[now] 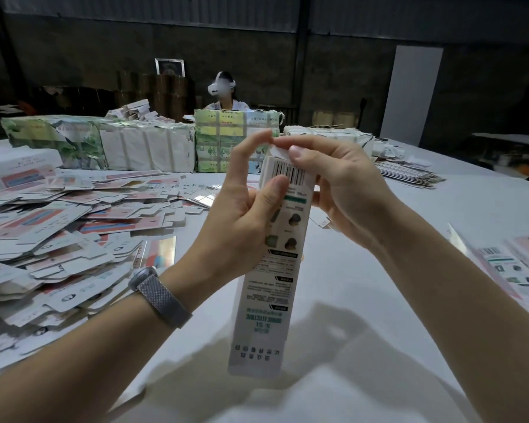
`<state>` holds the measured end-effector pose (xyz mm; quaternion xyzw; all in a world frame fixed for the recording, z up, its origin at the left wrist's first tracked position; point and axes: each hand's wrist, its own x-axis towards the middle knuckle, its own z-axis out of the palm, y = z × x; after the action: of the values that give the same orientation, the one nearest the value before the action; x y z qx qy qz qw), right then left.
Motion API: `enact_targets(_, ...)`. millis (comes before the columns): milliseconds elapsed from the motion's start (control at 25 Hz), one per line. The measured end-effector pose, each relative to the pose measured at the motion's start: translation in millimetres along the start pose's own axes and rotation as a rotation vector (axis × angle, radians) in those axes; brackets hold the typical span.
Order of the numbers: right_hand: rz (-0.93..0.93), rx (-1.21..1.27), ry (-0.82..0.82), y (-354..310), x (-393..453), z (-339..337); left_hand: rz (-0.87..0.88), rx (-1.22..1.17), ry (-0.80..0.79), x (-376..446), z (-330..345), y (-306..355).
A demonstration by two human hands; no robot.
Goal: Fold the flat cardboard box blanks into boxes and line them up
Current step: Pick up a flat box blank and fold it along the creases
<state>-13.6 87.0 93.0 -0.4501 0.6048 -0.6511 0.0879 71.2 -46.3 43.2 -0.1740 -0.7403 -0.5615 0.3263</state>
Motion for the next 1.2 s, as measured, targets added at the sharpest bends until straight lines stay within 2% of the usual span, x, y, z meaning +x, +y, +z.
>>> enact_targets(200,0.084,-0.096,-0.113,-9.6,0.9,-23.5,0.022,0.021,-0.109,1.1,-3.6,3.7)
enact_targets(400,0.108,-0.161,-0.101,-12.9,1.4,-26.7,-0.005,0.053,-0.137,0.6,-5.7,2.5)
enact_targets(840,-0.023,-0.443,-0.081,-26.6,0.2,-25.3,0.004,0.063,-0.129,-0.8,-4.0,0.9)
enact_targets(1200,-0.111,-0.190,-0.026,-12.0,-1.5,-7.0,0.033,-0.085,0.057,6.0,-3.1,10.5)
